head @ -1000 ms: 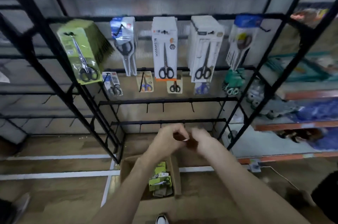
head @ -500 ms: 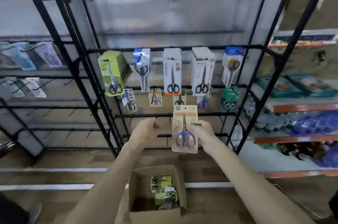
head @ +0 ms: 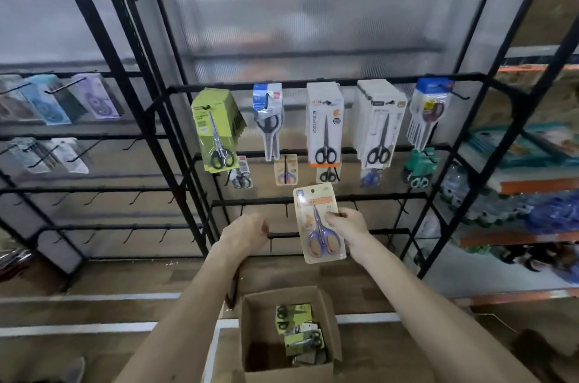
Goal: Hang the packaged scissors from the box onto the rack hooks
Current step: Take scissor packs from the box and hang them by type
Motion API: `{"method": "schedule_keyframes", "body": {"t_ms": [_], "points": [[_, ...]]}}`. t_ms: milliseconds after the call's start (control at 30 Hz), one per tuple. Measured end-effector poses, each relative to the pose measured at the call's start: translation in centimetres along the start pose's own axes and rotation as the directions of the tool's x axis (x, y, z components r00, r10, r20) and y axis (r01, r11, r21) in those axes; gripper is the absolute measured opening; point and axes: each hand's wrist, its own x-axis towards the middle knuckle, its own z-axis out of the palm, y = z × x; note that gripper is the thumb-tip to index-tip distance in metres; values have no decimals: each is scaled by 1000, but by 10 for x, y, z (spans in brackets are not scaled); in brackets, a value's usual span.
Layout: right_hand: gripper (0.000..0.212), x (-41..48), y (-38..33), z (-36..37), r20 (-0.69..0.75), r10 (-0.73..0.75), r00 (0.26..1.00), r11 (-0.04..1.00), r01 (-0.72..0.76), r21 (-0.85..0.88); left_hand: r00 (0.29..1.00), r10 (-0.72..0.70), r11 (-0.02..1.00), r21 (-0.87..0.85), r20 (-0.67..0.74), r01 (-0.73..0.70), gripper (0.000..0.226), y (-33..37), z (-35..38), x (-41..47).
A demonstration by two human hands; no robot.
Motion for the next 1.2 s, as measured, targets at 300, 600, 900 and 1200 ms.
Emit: {"method": "schedule_keyframes", "body": {"t_ms": [300, 600, 900, 1200], "points": [[6, 70, 14, 67, -16, 91, 996, 990, -92, -106, 994, -64, 998, -7, 91, 65, 24, -61, 19, 61], [27, 181, 35, 103, 89, 198, 976, 976, -188, -105, 960, -149, 988, -13, 239, 156, 17, -88, 38, 161], [13, 213, 44, 121, 33, 197, 980, 976, -193, -96, 961, -108, 994, -7, 256, 113, 21, -88, 56, 219], [9, 227, 47, 130, -11, 139, 990, 965, -138, -223, 961, -93, 991, -67, 260, 114, 13, -99, 51, 242]]}}
